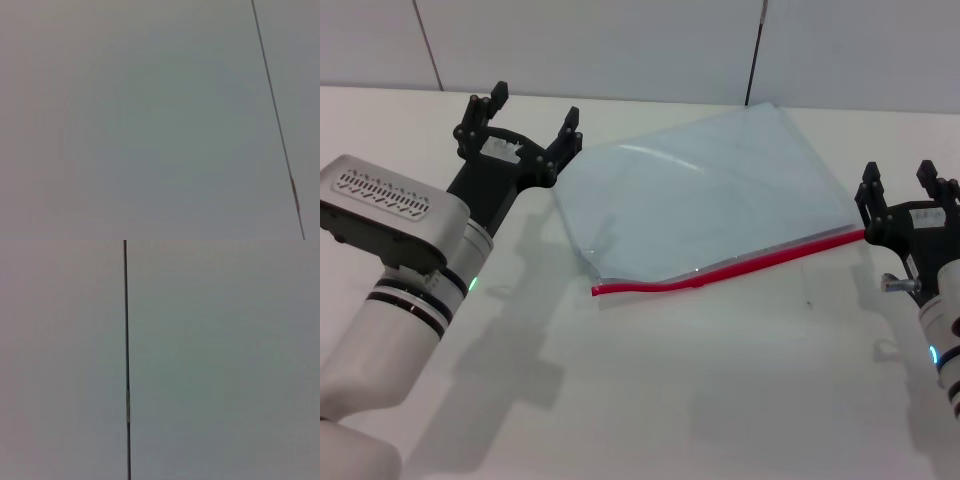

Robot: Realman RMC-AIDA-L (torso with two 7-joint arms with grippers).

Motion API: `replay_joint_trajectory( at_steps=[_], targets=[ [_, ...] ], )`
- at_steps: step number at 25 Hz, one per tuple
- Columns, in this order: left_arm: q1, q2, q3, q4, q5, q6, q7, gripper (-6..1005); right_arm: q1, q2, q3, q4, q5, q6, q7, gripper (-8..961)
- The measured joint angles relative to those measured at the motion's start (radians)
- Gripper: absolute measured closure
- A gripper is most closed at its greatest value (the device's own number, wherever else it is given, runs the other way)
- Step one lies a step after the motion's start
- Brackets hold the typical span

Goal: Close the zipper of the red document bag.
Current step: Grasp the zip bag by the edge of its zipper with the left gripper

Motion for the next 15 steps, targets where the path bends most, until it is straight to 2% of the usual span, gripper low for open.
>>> replay_joint_trajectory(
  at_steps=[15],
  targets=[
    [0.000, 0.000, 0.000, -0.002, 0.002, 0.004, 0.000, 114, 0.009, 0.001, 0.000, 0.012, 0.000, -0.029, 0.000, 338]
  ],
)
